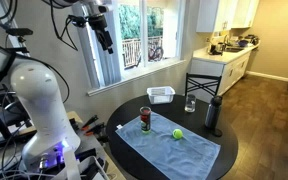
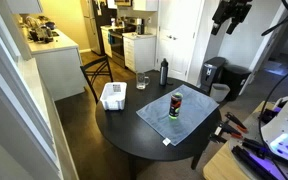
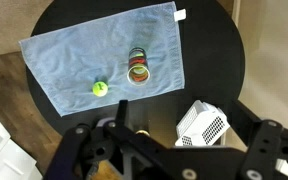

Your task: Shift the tennis ball to the canister

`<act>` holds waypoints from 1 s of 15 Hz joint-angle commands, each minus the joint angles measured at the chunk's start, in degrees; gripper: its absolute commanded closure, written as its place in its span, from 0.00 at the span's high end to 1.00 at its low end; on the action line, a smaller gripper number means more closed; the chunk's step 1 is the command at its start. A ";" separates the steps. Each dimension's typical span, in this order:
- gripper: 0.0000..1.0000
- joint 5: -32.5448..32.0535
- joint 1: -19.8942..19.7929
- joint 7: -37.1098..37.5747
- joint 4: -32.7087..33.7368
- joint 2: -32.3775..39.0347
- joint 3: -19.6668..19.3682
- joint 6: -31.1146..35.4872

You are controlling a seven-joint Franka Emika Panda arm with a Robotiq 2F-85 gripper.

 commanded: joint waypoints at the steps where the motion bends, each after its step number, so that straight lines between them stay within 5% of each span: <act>1: 1.00 0.06 -0.14 -0.10 0.16 0.03 0.07 -0.19; 9: 1.00 0.10 -0.73 0.08 0.66 0.79 -0.41 -0.03; 15: 1.00 1.17 -5.81 1.31 3.62 5.68 -4.76 6.71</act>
